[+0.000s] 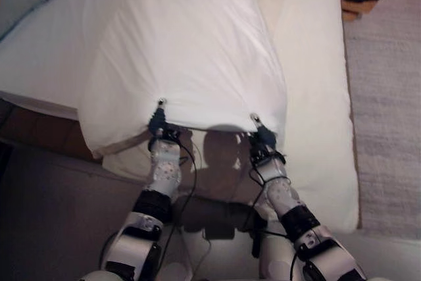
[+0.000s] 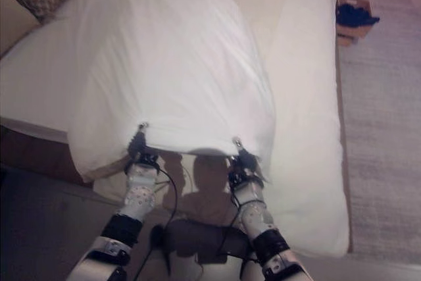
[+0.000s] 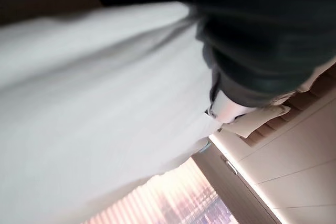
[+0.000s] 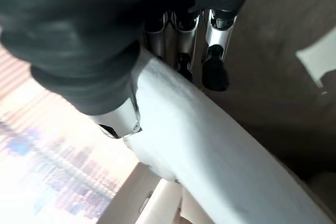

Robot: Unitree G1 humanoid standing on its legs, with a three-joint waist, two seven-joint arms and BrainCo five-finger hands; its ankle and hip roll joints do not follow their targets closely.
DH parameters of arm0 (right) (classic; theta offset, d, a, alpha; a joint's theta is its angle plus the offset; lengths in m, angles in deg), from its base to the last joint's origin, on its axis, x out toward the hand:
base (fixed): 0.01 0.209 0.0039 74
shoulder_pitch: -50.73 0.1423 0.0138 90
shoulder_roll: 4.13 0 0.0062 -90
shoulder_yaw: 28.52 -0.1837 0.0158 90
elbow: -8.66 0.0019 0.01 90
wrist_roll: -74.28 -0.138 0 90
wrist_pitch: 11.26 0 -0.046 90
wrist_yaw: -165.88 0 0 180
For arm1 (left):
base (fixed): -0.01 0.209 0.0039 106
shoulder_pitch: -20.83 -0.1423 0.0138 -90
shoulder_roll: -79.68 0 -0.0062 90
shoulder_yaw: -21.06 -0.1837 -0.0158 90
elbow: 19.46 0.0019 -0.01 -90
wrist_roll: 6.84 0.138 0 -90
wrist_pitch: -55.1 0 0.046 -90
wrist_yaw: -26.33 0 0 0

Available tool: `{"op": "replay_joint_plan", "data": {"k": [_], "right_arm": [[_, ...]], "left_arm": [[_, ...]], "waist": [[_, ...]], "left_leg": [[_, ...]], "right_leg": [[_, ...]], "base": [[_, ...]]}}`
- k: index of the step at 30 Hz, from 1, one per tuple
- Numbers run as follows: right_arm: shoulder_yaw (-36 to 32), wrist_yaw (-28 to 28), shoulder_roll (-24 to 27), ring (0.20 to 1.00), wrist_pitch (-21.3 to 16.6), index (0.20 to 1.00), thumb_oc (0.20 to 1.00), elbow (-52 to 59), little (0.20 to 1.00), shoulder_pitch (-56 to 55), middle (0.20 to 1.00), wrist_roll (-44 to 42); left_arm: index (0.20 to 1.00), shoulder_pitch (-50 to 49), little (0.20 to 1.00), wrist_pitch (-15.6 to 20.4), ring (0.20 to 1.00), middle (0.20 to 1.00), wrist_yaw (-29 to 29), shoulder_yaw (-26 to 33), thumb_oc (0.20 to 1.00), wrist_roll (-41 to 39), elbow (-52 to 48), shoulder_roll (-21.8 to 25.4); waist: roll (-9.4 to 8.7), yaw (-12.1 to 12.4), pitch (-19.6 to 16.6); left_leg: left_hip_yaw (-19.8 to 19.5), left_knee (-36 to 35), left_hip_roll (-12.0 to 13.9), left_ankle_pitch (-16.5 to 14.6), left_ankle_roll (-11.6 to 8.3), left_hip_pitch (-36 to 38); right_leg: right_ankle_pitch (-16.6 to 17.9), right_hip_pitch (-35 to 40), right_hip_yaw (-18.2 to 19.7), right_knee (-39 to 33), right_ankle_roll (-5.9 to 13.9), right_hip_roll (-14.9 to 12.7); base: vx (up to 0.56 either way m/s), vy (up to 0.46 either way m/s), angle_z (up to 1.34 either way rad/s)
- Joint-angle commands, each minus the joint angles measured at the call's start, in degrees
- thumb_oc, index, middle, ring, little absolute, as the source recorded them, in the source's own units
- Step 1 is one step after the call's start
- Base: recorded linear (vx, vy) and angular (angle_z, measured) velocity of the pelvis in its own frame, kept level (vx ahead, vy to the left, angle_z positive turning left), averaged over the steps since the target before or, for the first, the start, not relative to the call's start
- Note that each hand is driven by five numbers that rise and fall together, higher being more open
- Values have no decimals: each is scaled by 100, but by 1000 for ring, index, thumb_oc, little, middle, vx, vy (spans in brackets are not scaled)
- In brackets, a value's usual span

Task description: Make the bed

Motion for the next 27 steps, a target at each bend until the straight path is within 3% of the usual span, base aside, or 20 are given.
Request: {"op": "replay_joint_plan", "data": {"k": [1,2,4,5,6,8,10,12,15,17,20,21,23,24,25,26,27], "right_arm": [[-796,77,454,200,-387,200,200,129,200,-676,200,-113],[-743,153,374,200,-351,200,200,192,200,-701,200,-76],[-696,154,324,200,-331,200,200,142,200,-653,200,-74],[-614,189,142,200,-364,200,200,29,200,-568,200,-89],[-564,161,120,200,-348,200,200,1,200,-515,200,-63],[-474,41,84,200,-373,200,200,-4,200,-518,200,-148],[-359,-72,83,200,-369,200,200,-77,200,-526,200,-251],[-284,-125,55,200,-383,200,200,-124,200,-507,200,-304],[-290,-187,60,200,-440,200,200,-115,200,-525,200,-346],[-305,-157,147,200,-460,200,200,-17,200,-688,200,-333],[-336,-124,197,200,-479,200,200,39,200,-928,200,-381],[-409,-151,236,200,-475,200,200,65,200,-1026,200,-416],[-323,-190,362,200,-412,200,200,-13,200,-1080,200,-393],[-306,-192,409,200,-377,200,200,-15,200,-1082,200,-368],[-308,-192,409,200,-376,200,200,-15,200,-1078,200,-369],[-413,-163,387,200,-343,200,200,-72,200,-1119,200,-408],[-415,-164,385,200,-342,200,200,-73,200,-1116,200,-409]], "left_arm": [[200,-271,200,676,200,200,-209,822,200,97,-293,969],[200,-315,200,654,200,200,-348,586,200,208,-346,979],[200,-322,200,653,200,200,-318,576,200,274,-369,1041],[200,-347,200,652,200,200,-231,628,200,354,-296,1102],[200,-396,200,652,200,200,-228,645,200,416,-385,1102],[200,-410,200,577,200,200,-278,662,200,414,-354,1080],[200,-427,200,513,200,200,-289,668,200,461,-298,1064],[200,-432,200,456,200,200,-252,678,200,578,-267,1089],[200,-398,200,431,200,200,-269,723,200,613,-200,1055],[200,-411,200,364,200,200,-291,650,200,699,-127,1004],[200,-477,200,303,200,200,-392,561,200,672,48,786],[200,-557,200,341,200,200,-414,572,200,653,6,693],[200,-609,200,293,200,200,-473,572,200,584,128,618],[200,-639,200,314,200,200,-467,589,200,544,139,573],[200,-636,200,314,200,200,-467,589,200,544,139,574],[200,-677,200,315,200,200,-418,659,200,426,228,547],[200,-674,200,315,200,200,-420,659,200,423,230,550]], "waist": [[61,-5,-890],[-60,-4,-896],[-76,33,-885],[25,170,-942],[79,150,-966],[170,67,-1002],[212,22,-1025],[190,-32,-1016],[137,-180,-1050],[190,-398,-1058],[244,-537,-1119],[298,-584,-1103],[368,-573,-1014],[347,-527,-971],[342,-530,-982],[245,-503,-963],[242,-500,-971]], "left_leg": [[295,-746,-239,583,11,332],[279,-89,-770,113,121,26],[384,-28,-840,21,198,0],[600,-7,-971,-176,321,55],[591,-140,-1123,-171,408,116],[578,-564,-1440,136,548,284],[534,-847,-1670,192,629,528],[556,-1070,-1886,202,669,743],[435,-1381,-2290,196,700,1066],[144,-1400,-2473,177,723,1232],[102,-750,-2649,-147,692,1178],[251,-165,-2649,-102,483,1117],[244,1141,-2622,338,-73,752],[158,1638,-2639,424,-171,572],[158,1634,-2646,445,-168,550],[213,1774,-2124,292,90,279],[219,1770,-2127,304,96,265]], "right_leg": [[1004,120,-345,-664,149,-468],[2234,191,-401,-1094,283,-979],[2303,102,-427,-1094,215,-978],[2081,182,-817,-937,239,-962],[1787,151,-711,-698,127,-777],[990,-78,-177,-235,-220,128],[561,-220,45,-1,-379,778],[539,-362,59,-246,-442,1329],[861,-682,112,-1195,-349,2018],[1026,-816,291,-1243,-327,2078],[867,-326,261,-1154,-523,1840],[768,-174,182,-1124,-588,1758],[505,77,182,-951,-760,1714],[399,196,255,-896,-802,1698],[419,179,253,-908,-800,1690],[306,396,350,-855,-757,1498],[320,384,353,-864,-755,1494]], "base": [[25,675,34],[-3,635,34],[40,618,14],[103,655,-21],[61,868,-42],[21,573,-9],[127,454,19],[154,321,5],[221,238,14],[252,180,55],[249,158,163],[249,141,84],[229,145,72],[131,93,51],[240,123,17],[167,82,-13],[377,228,-20]]}}
